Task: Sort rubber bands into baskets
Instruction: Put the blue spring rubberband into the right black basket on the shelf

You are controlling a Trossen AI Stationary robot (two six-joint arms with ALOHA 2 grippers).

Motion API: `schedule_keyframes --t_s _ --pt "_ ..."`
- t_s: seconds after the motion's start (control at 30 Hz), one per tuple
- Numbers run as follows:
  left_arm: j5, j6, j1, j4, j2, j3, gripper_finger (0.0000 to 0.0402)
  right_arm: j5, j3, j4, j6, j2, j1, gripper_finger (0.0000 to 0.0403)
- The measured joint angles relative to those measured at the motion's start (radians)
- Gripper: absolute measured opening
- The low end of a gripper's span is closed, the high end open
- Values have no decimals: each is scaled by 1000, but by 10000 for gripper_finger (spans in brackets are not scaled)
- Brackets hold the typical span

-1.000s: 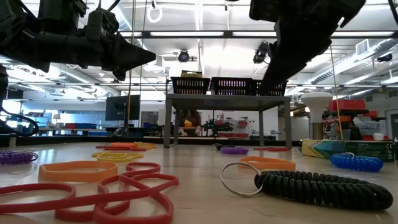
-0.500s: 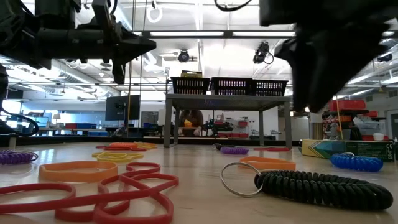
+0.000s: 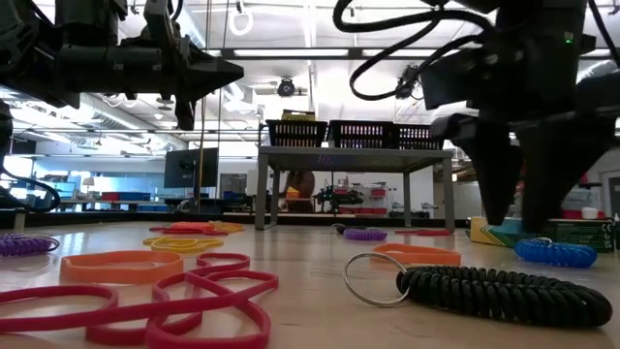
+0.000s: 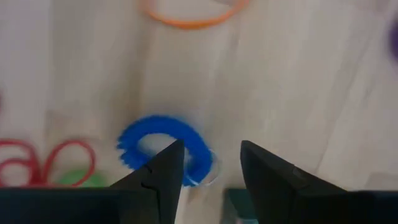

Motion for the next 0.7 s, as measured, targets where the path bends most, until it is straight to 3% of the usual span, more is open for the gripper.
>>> schedule_keyframes --t_s 0.4,0.7 --pt "0 -2 0 -12 0 0 18 -68 4 52 -94 73 -6 113" --pt "0 -2 0 -24 0 0 18 -76 0 68 31 -14 -25 24"
